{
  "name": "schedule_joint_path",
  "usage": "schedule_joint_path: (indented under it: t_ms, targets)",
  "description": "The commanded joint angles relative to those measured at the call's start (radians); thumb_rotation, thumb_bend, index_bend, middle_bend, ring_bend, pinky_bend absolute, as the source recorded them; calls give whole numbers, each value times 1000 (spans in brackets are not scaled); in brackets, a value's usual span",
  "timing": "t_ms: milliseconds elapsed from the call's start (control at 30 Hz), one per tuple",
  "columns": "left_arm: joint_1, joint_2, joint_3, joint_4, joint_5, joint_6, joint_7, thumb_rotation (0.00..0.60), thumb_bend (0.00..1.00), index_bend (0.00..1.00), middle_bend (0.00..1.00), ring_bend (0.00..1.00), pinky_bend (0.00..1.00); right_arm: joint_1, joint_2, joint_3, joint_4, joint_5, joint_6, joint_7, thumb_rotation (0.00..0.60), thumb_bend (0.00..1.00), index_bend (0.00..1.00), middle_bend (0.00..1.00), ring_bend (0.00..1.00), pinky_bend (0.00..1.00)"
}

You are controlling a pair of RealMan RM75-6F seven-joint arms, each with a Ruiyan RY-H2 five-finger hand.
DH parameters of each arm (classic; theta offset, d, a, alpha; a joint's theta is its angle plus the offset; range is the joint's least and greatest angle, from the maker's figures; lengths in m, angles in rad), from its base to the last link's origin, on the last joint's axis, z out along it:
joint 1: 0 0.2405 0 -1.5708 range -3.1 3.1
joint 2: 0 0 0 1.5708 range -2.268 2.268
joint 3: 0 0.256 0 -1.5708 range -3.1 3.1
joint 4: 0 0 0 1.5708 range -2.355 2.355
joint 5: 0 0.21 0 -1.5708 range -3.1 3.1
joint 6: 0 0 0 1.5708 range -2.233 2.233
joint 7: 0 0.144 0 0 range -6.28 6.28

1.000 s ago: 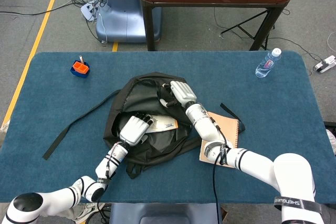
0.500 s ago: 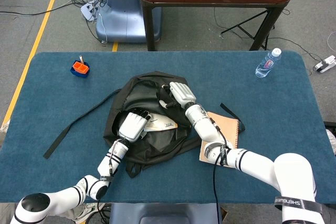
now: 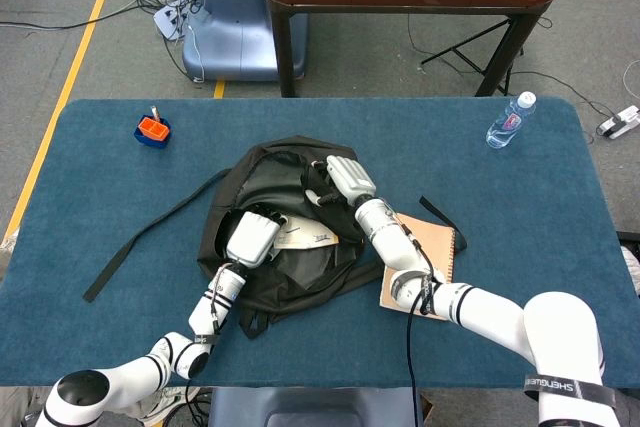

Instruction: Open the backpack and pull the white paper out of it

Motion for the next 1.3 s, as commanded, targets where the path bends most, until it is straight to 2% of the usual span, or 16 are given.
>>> schedule_joint_path:
  t_ms: [33, 367, 600, 867, 1100, 1300]
  targets:
    - [-10, -25, 3, 39, 15, 20, -36, 600, 366, 612, 560, 477, 320, 2, 2, 6, 7, 10, -6, 5, 600, 443, 716, 516, 398, 420]
    - [-28, -82, -9, 159, 45, 120, -158, 600, 483, 723, 707, 574, 390, 4, 20, 31, 26, 44, -39, 40, 600, 442, 716, 516, 399, 420]
    - [-11, -59, 13, 157, 91, 222, -268, 600, 489, 768, 759, 597, 390, 1, 32, 34, 35, 53, -53, 59, 600, 441, 716, 516, 399, 420]
    - [40, 29, 19, 37, 135, 387, -377, 600, 488, 772, 766, 601, 390, -16, 38, 24, 30, 22, -62, 89, 600, 441, 716, 516, 399, 420]
    - [91, 138, 0, -135, 148, 494, -381, 600, 488, 774, 772, 602, 390, -48, 56, 12, -12, -33, -60, 127, 600, 441, 716, 516, 399, 420]
    - [142, 241, -24, -284, 136, 545, -389, 600, 488, 777, 776, 604, 390, -79, 86, -3, -78, -92, -51, 154, 600, 441, 716, 514, 399, 420]
